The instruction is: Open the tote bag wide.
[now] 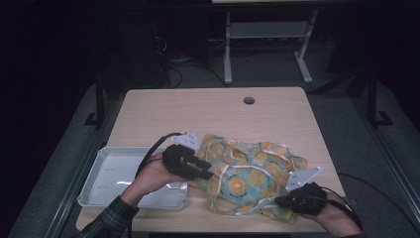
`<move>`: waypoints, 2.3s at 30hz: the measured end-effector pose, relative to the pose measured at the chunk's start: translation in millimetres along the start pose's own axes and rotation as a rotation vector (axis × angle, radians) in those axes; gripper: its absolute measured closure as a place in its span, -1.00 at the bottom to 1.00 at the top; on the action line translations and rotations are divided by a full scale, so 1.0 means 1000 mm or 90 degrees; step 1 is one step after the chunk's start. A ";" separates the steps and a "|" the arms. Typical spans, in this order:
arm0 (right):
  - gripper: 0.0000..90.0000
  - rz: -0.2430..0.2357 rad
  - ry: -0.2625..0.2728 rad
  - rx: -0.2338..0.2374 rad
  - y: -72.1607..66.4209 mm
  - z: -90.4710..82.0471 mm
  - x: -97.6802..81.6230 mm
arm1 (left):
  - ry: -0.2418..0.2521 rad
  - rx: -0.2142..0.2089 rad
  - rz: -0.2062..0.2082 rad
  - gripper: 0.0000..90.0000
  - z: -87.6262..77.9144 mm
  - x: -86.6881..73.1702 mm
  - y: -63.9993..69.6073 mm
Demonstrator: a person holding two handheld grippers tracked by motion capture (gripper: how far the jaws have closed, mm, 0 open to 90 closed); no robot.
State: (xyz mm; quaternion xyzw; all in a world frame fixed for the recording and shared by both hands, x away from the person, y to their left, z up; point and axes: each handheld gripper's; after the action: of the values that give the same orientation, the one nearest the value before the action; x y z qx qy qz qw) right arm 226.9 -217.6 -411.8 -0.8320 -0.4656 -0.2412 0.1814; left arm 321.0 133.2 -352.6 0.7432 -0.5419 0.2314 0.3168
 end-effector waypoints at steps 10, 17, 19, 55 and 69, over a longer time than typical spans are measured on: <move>0.99 -0.004 -0.006 0.006 0.002 0.003 0.000 | -0.051 0.018 0.003 -0.01 0.055 0.024 -0.040; 0.99 -0.003 -0.003 0.008 0.002 0.002 0.000 | -0.080 0.023 0.003 -0.11 0.067 0.020 -0.046; 0.99 -0.002 -0.004 0.010 0.002 0.003 0.000 | -0.087 0.024 0.004 0.17 0.067 0.018 -0.046; 0.99 0.006 -0.020 0.010 0.000 0.003 -0.006 | -0.084 -0.038 -0.029 1.00 0.030 -0.036 -0.001; 0.99 0.006 -0.030 0.013 0.000 0.007 -0.008 | -0.005 -0.022 0.006 0.76 0.020 0.020 -0.026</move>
State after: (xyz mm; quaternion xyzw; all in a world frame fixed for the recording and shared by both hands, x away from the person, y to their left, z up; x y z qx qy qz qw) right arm 225.3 -219.5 -421.8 -0.8377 -0.4682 -0.2160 0.1799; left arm 351.9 111.2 -358.8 0.7361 -0.5506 0.2205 0.3263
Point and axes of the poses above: each handheld gripper's, and its own axes: z roughly forward along the jaws, x roughly out of its top, y roughly to its right, and after that the axes turned 2 degrees about -x, right-handed
